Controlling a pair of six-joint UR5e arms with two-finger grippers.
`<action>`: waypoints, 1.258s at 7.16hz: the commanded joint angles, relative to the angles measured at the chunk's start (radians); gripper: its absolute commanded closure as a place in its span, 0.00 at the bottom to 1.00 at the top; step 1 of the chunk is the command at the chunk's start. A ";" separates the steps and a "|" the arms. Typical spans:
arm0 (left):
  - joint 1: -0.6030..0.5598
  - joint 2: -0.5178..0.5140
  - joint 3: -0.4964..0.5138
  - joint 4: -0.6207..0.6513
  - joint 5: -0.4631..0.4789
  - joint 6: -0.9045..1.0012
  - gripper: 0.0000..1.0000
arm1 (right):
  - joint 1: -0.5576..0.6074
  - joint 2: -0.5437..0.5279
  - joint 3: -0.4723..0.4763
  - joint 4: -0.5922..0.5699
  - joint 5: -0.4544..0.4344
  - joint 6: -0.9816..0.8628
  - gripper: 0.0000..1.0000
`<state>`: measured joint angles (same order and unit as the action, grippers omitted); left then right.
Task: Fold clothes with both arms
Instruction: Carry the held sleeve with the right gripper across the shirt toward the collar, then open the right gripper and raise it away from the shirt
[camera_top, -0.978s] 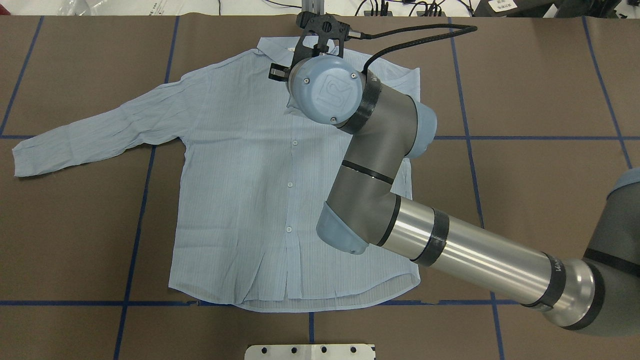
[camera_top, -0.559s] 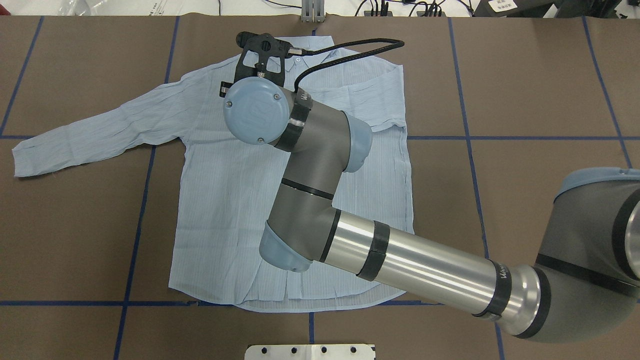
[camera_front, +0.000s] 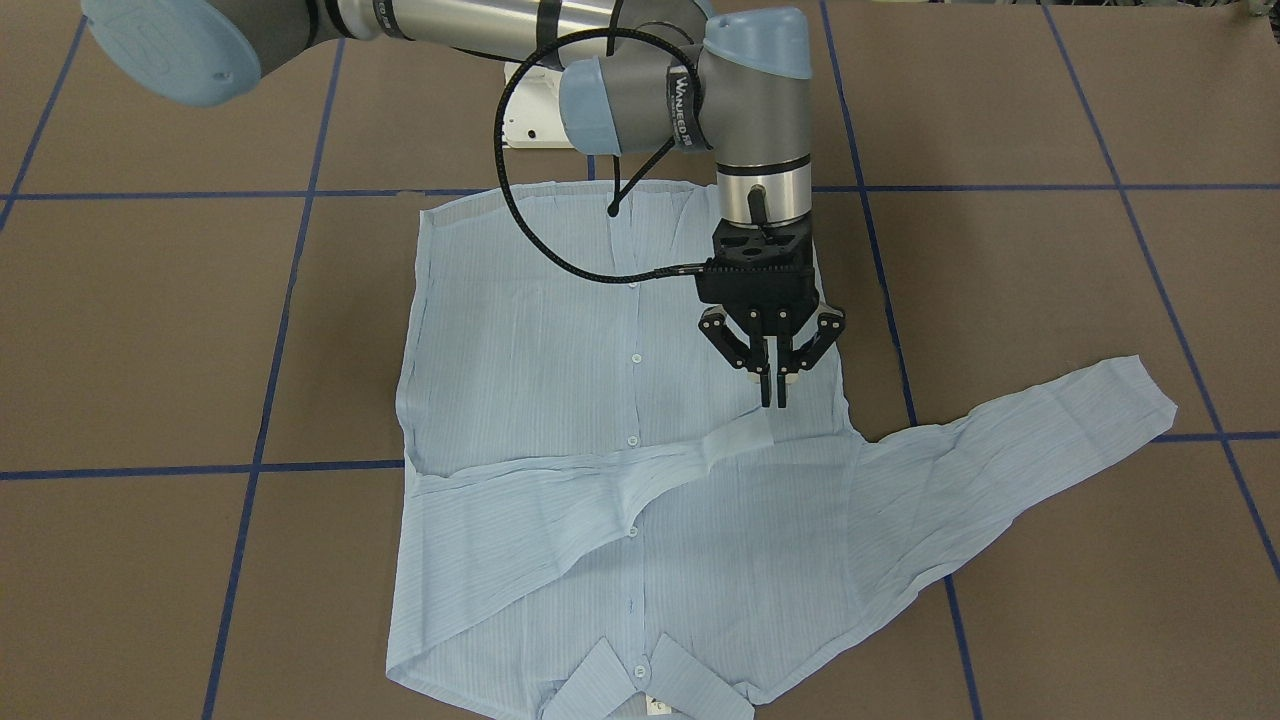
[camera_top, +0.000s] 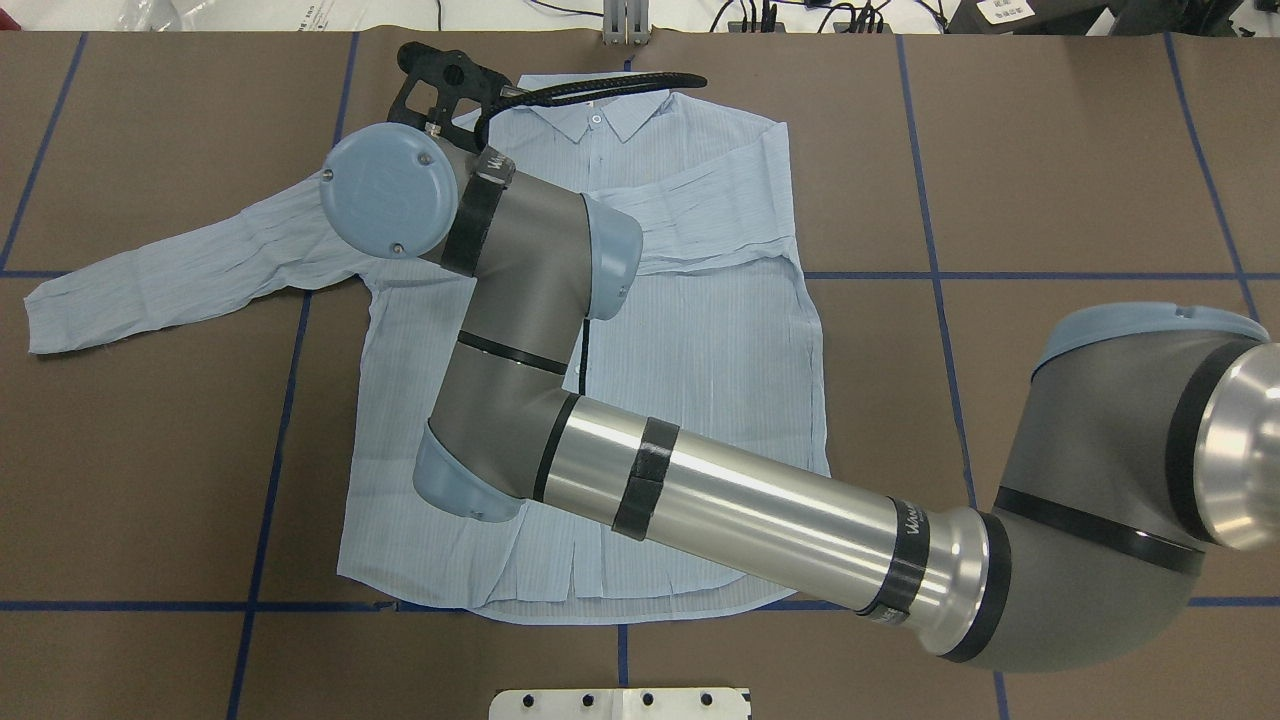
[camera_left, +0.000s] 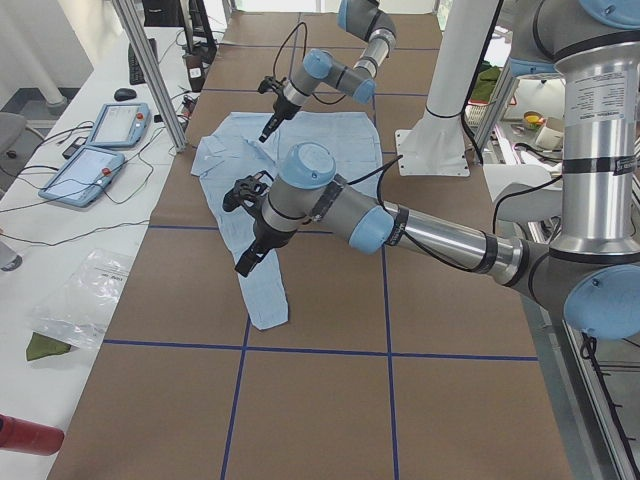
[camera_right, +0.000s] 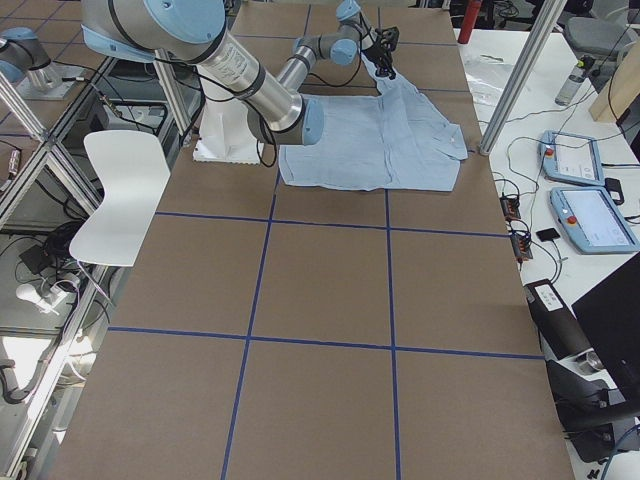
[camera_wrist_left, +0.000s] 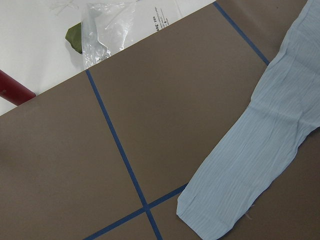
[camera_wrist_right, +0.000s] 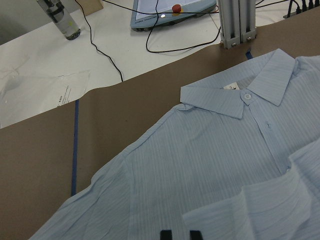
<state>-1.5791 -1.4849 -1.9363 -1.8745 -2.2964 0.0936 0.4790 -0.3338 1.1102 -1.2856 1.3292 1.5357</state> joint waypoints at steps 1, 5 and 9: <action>0.001 -0.002 0.008 0.000 0.000 -0.002 0.00 | 0.006 0.018 -0.009 -0.006 0.039 -0.002 0.00; 0.111 -0.034 0.139 -0.206 0.003 -0.017 0.00 | 0.168 -0.268 0.353 -0.189 0.313 -0.210 0.00; 0.266 -0.023 0.516 -0.836 0.072 -0.449 0.00 | 0.432 -0.794 0.814 -0.226 0.597 -0.669 0.00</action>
<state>-1.3492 -1.5091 -1.5355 -2.5235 -2.2679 -0.2500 0.8328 -0.9702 1.8344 -1.5405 1.8592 1.0146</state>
